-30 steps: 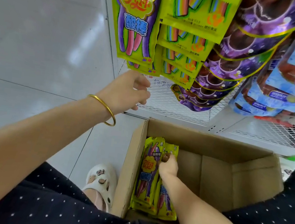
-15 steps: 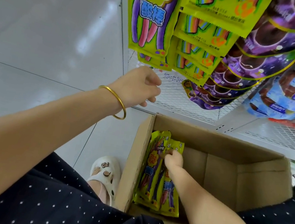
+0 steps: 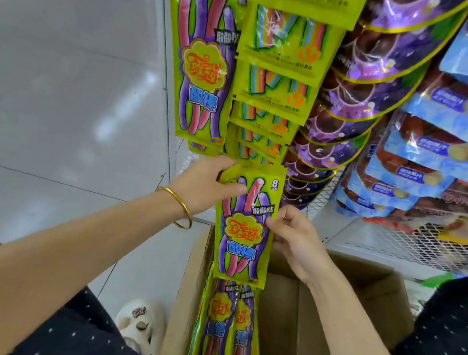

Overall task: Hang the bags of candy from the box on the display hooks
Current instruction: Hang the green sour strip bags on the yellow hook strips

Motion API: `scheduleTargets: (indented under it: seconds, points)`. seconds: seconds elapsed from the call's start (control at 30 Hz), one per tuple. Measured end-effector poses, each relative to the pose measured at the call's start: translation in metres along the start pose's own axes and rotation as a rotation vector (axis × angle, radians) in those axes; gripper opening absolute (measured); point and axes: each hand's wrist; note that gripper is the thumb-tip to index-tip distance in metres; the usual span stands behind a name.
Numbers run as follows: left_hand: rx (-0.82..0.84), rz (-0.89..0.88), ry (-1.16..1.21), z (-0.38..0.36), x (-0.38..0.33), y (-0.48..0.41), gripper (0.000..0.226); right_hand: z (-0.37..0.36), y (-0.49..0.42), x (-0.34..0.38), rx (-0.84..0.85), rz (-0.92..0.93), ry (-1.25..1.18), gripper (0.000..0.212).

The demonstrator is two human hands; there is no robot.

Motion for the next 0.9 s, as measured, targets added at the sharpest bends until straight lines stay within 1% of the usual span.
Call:
scheduleTargets:
  seconds: [0.03, 0.1, 0.13, 0.23, 0.27, 0.33, 0.37, 0.4, 0.47, 0.53, 0.63, 0.7, 0.8, 0.9]
  points:
    - [-0.086, -0.023, -0.018, 0.006, -0.007, -0.003, 0.018, -0.003, 0.005, 0.008, 0.001, 0.04, 0.004, 0.023]
    - [-0.204, -0.024, 0.02, 0.021, -0.021, -0.007, 0.017, -0.011, 0.015, 0.024, -0.024, 0.13, -0.004, 0.02]
    - [-0.23, -0.029, 0.064, 0.028, -0.027, -0.008, 0.017, -0.016, 0.02, 0.032, -0.07, 0.198, -0.004, 0.02]
    - [-0.26, -0.052, 0.147, 0.049, -0.043, -0.01, 0.02, -0.035, 0.032, 0.059, -0.229, 0.51, 0.026, 0.036]
    - [-0.271, -0.053, 0.171, 0.057, -0.046, -0.01, 0.018, -0.044, 0.035, 0.07, -0.264, 0.632, 0.094, 0.039]
    - [-0.305, -0.077, 0.219, 0.072, -0.049, -0.013, 0.013, -0.062, 0.039, 0.096, -0.351, 0.853, 0.326, 0.032]
    - [-0.322, -0.093, 0.233, 0.081, -0.051, -0.015, 0.014, -0.071, 0.039, 0.109, -0.374, 0.942, 0.426, 0.029]
    - [-0.342, -0.112, 0.238, 0.09, -0.054, -0.016, 0.022, -0.079, 0.038, 0.121, -0.386, 1.006, 0.482, 0.027]
    - [-0.373, -0.15, 0.254, 0.109, -0.06, -0.018, 0.033, -0.094, 0.036, 0.142, -0.397, 1.047, 0.487, 0.028]
    - [-0.447, -0.192, 0.299, 0.129, -0.065, -0.023, 0.034, -0.106, 0.037, 0.159, -0.437, 1.055, 0.481, 0.031]
    - [-0.668, -0.298, 0.379, 0.154, -0.076, -0.043, 0.024, -0.118, 0.044, 0.176, -0.522, 1.167, 0.516, 0.033]
    - [-0.773, -0.329, 0.295, 0.167, -0.084, -0.061, 0.029, -0.127, 0.05, 0.189, -0.569, 1.204, 0.552, 0.034]
    - [-0.811, -0.332, 0.206, 0.183, -0.094, -0.082, 0.022, -0.138, 0.06, 0.206, -0.666, 1.244, 0.627, 0.042]
    - [-0.798, -0.349, 0.235, 0.193, -0.104, -0.088, 0.024, -0.147, 0.072, 0.223, -0.755, 1.328, 0.699, 0.042]
Point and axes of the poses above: each hand's wrist, its own y-axis away from the middle knuckle, its own z-axis out of the back of the hand, x = y × z, and after that the axes turned 13 degrees about -z, right-handed
